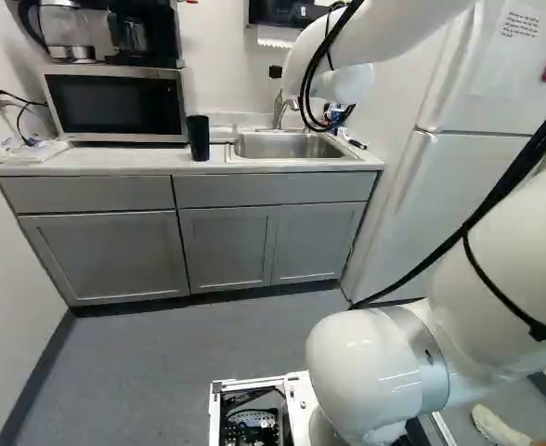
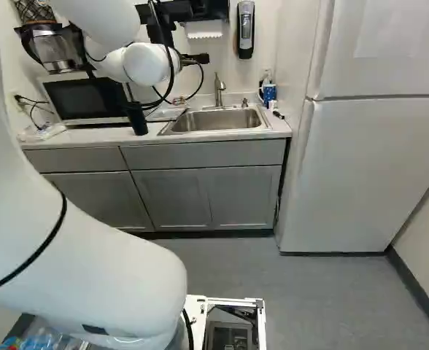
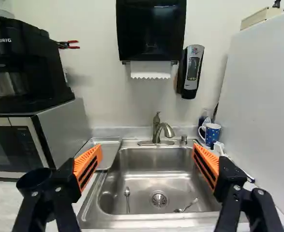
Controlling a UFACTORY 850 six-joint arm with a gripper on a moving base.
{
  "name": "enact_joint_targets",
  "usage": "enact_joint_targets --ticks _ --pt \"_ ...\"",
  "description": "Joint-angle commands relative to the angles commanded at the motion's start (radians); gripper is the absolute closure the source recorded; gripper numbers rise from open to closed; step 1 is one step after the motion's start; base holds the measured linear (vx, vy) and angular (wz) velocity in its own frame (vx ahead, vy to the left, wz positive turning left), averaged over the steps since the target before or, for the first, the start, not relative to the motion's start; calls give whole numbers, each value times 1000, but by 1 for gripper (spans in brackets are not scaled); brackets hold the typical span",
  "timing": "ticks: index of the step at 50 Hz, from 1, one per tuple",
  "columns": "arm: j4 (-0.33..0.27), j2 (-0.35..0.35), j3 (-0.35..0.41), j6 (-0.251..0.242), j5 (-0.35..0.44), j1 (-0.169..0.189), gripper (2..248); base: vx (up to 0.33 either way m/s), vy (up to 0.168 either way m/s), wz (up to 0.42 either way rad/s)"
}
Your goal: Rinse the cup and place it in the tray
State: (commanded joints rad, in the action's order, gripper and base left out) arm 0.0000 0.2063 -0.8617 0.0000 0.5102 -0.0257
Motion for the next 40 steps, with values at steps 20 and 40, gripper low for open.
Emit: enact_joint_targets --ticks 20,40 --pt "0 0 0 0 0 0 3 95 -91 70" --pt "0 0 0 0 0 0 3 94 -78 137"
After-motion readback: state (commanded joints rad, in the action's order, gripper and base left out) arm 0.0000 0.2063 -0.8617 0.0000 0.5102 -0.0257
